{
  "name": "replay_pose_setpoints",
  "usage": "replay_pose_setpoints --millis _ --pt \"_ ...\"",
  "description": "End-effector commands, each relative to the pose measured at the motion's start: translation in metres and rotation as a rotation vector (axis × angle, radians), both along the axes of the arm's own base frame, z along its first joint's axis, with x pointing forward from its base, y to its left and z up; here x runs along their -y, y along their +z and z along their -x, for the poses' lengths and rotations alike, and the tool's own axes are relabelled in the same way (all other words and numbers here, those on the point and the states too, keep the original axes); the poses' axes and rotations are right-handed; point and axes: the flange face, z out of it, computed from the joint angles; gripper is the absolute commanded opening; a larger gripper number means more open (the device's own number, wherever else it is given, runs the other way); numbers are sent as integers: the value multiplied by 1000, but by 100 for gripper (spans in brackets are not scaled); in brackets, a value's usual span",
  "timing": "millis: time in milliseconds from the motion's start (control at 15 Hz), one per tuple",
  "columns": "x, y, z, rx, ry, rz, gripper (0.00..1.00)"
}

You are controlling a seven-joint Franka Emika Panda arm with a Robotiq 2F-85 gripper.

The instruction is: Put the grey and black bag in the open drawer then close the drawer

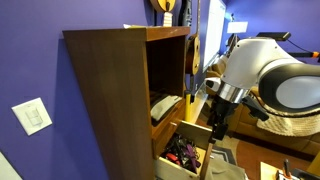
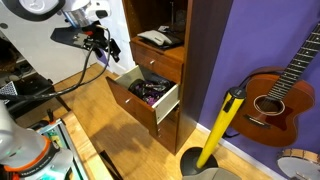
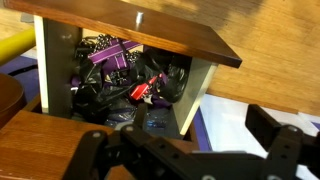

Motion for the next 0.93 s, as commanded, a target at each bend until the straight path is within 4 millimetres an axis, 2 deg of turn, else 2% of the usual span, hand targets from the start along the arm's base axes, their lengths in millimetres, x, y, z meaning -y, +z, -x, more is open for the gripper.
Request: replay_pose_setpoints --millis 0,333,400,867 --pt "0 0 -4 -5 5 0 100" --pt "0 -1 -9 -11 10 0 100" --pt "4 -1 -12 -2 3 -18 100" --pt "85 19 -24 57 -184 -128 100"
